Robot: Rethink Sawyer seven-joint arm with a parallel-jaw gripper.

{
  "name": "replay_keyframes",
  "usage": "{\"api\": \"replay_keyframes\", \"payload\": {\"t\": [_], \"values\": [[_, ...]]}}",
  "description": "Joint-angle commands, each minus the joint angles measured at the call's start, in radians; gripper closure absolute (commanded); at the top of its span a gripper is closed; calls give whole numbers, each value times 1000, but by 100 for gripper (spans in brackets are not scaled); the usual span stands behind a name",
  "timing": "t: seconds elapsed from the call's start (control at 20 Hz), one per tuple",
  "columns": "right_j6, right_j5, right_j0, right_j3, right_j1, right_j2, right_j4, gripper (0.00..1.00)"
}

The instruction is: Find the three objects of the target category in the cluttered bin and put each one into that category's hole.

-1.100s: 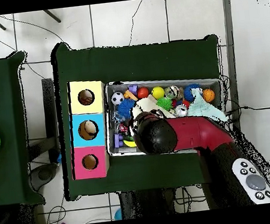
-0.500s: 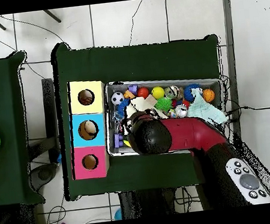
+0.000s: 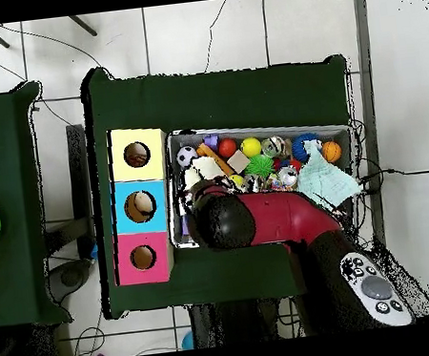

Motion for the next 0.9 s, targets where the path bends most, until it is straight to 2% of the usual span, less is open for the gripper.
{"api": "replay_keyframes", "payload": {"t": [0.05,0.15,0.2,0.55,0.9], "values": [[192,6,12,30,27,-47,23,100],[179,24,14,24,28,-52,20,100],[172,33,16,21,28,-54,19,0],[118,122,29,-19,28,-89,-19,0],[41,227,35,-123,55,-158,-102,0]]}}
